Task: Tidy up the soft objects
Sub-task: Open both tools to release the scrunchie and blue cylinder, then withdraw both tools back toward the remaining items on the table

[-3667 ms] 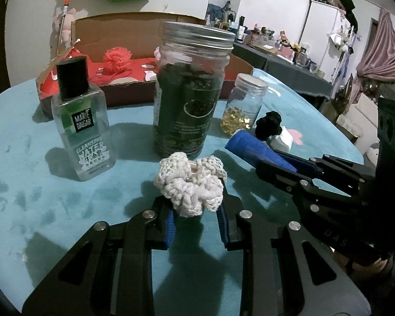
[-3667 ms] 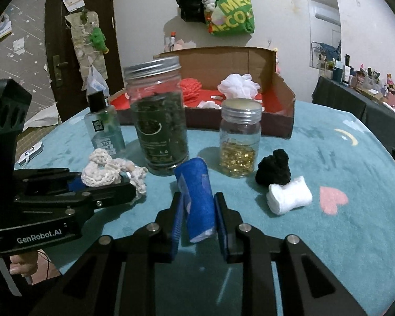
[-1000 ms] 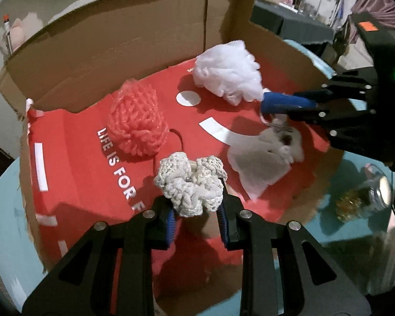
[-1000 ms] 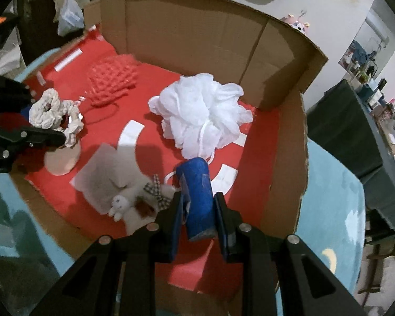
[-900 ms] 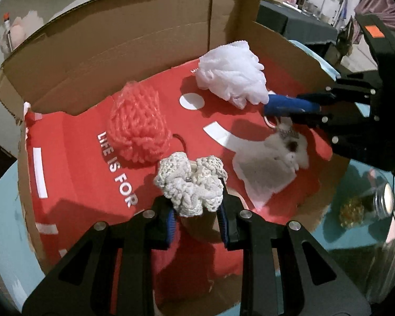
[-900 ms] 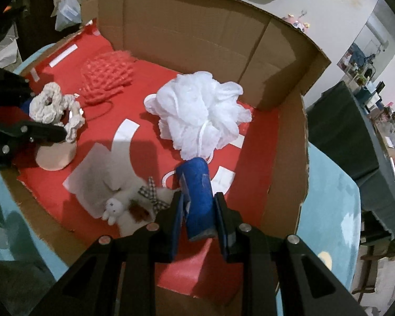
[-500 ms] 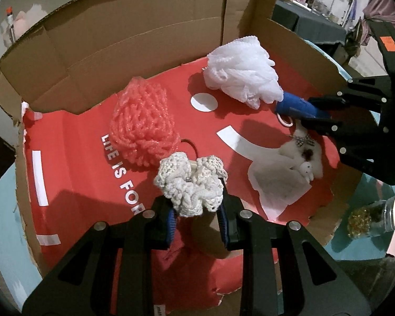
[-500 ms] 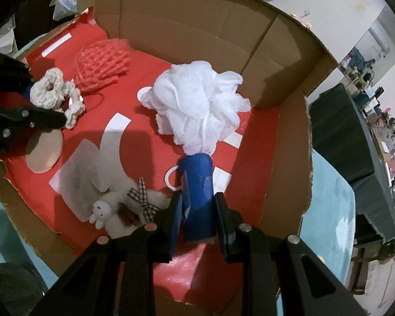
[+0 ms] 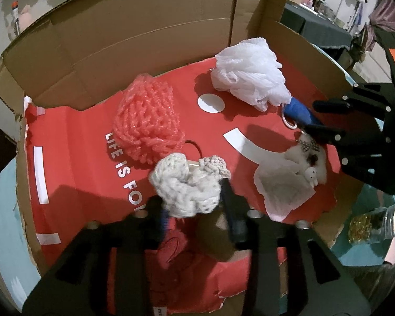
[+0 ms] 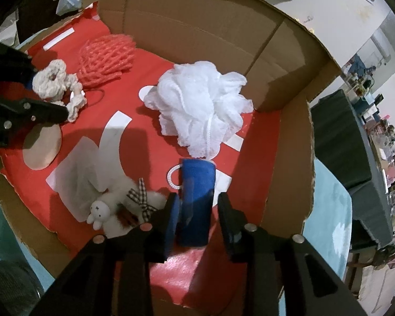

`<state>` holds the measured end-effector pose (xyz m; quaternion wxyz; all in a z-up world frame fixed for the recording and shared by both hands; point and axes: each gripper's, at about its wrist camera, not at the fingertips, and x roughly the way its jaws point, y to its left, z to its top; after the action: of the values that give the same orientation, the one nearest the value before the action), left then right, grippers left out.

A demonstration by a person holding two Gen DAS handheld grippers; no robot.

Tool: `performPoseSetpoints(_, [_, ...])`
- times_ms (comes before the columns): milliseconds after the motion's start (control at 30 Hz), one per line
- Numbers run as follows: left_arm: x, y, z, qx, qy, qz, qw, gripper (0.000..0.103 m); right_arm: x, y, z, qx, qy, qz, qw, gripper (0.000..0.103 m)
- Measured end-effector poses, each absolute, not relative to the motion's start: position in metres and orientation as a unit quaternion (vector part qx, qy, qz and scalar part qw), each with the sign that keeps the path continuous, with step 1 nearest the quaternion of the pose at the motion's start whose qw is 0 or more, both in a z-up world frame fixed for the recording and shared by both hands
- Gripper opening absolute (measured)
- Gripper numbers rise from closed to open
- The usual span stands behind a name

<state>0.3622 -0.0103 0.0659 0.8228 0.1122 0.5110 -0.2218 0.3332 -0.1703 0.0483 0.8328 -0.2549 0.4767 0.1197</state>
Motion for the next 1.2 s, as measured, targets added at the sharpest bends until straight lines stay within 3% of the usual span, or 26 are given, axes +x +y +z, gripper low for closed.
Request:
performPoseSetpoints(33, [0.362, -0.01, 0.066, 0.109, 0.511, -0.219, 0.824, 0.067, 0.332, -0.169, 0.049, -0.26, 0.474, 0.119, 0.833, 0.039])
performPoseSetpoints(100, [0.361, -0.009, 0.07, 0.107, 0.5, -0.217, 0.832, 0.067, 0.33, -0.166, 0.052, -0.267, 0.464, 0.116, 0.837, 0.055])
performPoseSetpoints(233, [0.358, -0.007, 0.076, 0.099, 0.497, -0.217, 0.835, 0.067, 0.324, -0.166, 0.065, -0.265, 0.447, 0.114, 0.847, 0.055])
performPoseSetpoints(367, [0.349, -0.001, 0.091, 0.097, 0.479, -0.209, 0.847, 0.067, 0.315, -0.17, 0.083, -0.258, 0.431, 0.11, 0.858, 0.067])
performPoseSetpoints(467, [0.34, 0.008, 0.106, 0.08, 0.466, -0.204, 0.857, 0.072, 0.306, -0.174, 0.098, -0.244, 0.421, 0.106, 0.867, 0.069])
performPoseSetpoints(600, [0.317, 0.018, 0.129, 0.071, 0.438, -0.193, 0.875, 0.075, 0.291, -0.183, 0.119, -0.223, 0.403, 0.103, 0.882, 0.087])
performPoseSetpoints(900, [0.247, 0.039, 0.182, 0.042, 0.368, -0.173, 0.912, 0.081, 0.226, -0.204, 0.175, -0.171, 0.336, 0.102, 0.92, 0.102])
performPoseSetpoints(1200, [0.163, 0.05, 0.215, 0.038, 0.303, -0.148, 0.941, 0.084, 0.142, -0.213, 0.208, -0.153, 0.268, 0.107, 0.945, 0.103])
